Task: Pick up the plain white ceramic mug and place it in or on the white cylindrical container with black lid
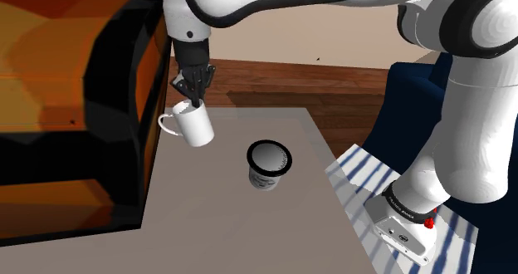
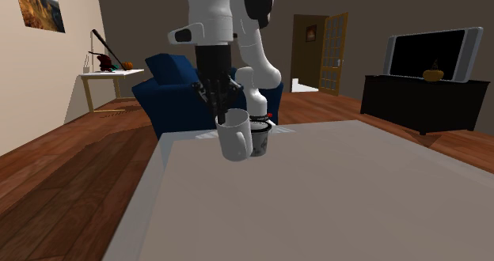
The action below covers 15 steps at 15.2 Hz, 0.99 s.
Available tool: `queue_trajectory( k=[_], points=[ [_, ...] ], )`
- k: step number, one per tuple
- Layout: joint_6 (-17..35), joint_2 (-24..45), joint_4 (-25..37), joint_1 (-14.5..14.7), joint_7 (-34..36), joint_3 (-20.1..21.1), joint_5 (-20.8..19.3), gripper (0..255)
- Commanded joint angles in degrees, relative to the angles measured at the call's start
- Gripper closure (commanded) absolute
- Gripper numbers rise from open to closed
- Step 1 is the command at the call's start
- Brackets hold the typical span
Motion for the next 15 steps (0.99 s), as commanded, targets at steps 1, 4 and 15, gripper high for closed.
queue_trajectory(
  k=[1, 4, 15],
  points=[
    [-1.5, -0.02, 1.75, 0.24, 0.02, 0.11, 0.06, 255],
    [-3.82, -0.02, 4.1, 0.48, -0.04, 0.18, 0.1, 255],
    [-12.69, 1.37, 14.4, 1.92, -0.13, 0.27, -0.33, 255]
  ],
)
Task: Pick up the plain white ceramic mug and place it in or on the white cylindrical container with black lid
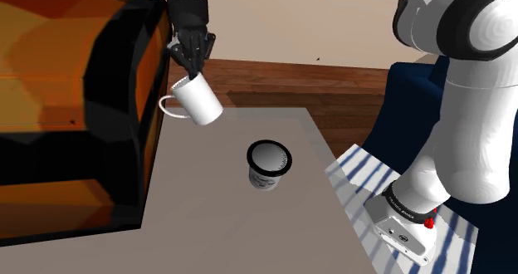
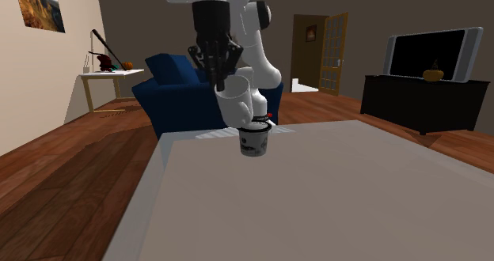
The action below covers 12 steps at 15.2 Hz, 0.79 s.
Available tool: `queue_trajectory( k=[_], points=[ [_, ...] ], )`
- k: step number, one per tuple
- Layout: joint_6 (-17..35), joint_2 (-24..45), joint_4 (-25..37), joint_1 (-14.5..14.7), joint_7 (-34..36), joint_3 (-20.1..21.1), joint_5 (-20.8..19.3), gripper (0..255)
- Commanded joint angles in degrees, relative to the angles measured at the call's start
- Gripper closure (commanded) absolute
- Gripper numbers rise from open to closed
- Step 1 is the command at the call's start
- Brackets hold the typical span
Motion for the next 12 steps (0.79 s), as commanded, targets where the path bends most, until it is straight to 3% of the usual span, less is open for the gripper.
queue_trajectory(
  k=[1, 6, 12],
  points=[
    [0.86, -3.21, -3.75, -1.01, -0.13, 0.41, 1.12, 255],
    [4.84, -17.62, -21.1, -5.29, -2.06, 1.26, 6.69, 255],
    [5.56, -33.18, -35.99, -7.32, -5.75, 0.22, 13.13, 255]
  ],
)
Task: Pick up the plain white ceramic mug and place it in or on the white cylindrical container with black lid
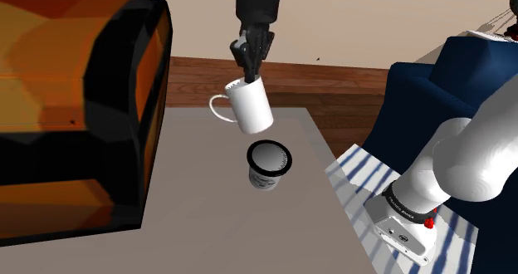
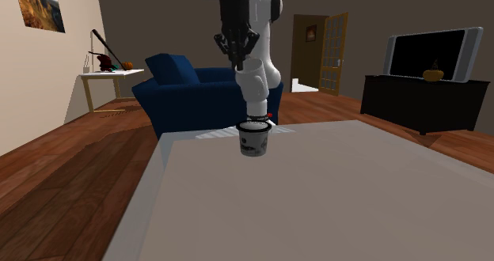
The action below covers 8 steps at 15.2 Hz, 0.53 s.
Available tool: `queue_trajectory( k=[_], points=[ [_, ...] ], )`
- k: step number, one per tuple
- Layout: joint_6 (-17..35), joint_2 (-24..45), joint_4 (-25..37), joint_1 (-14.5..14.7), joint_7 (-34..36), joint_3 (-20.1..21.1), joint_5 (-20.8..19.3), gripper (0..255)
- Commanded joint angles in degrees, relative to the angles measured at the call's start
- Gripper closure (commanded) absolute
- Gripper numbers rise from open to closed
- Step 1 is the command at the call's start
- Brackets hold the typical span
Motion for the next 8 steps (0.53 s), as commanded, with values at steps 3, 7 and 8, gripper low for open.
queue_trajectory(
  k=[3, 7, 8],
  points=[
    [-0.7, -10.65, -9.21, -0.21, -2.63, -1.5, 4.03, 255],
    [0.85, -14.48, -14.43, 0.16, -3.59, -2.12, 5.3, 255],
    [1.62, -14.54, -15.25, 0.19, -3.63, -2.07, 5.35, 255]
  ],
)
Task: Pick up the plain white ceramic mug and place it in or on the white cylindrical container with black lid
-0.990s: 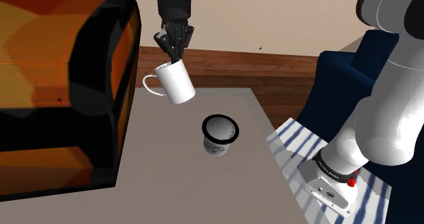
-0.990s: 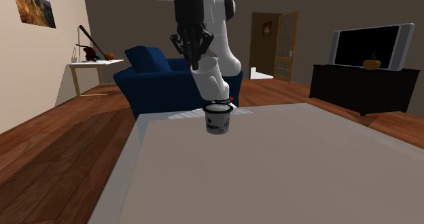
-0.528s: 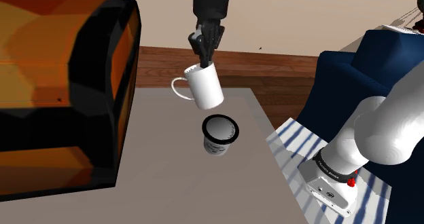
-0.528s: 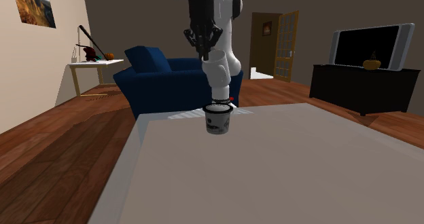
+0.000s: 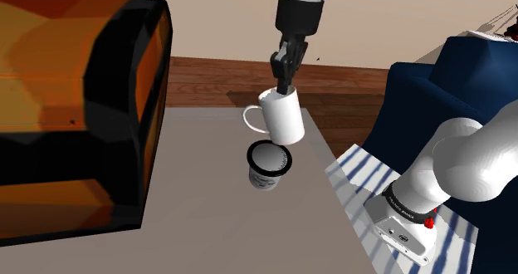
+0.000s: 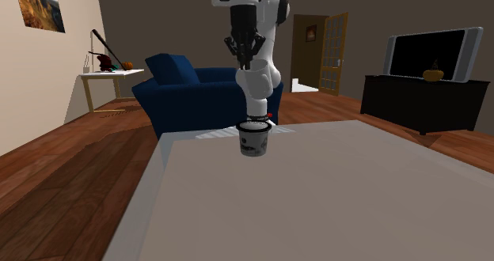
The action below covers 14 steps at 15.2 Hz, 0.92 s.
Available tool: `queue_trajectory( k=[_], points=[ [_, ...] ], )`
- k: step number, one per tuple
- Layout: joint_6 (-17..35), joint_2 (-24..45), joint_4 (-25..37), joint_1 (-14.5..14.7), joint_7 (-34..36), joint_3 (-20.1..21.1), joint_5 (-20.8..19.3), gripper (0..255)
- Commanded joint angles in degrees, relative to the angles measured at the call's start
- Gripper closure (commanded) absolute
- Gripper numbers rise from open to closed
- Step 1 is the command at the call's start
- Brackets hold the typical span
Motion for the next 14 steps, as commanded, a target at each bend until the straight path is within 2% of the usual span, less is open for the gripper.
queue_trajectory(
  k=[1, 14],
  points=[
    [1.53, -0.18, -1.69, 0.08, -0.06, 0.1, 0.13, 255],
    [11.57, 0.43, -11.13, 0.41, -0.27, 0.98, 0.5, 255]
  ],
)
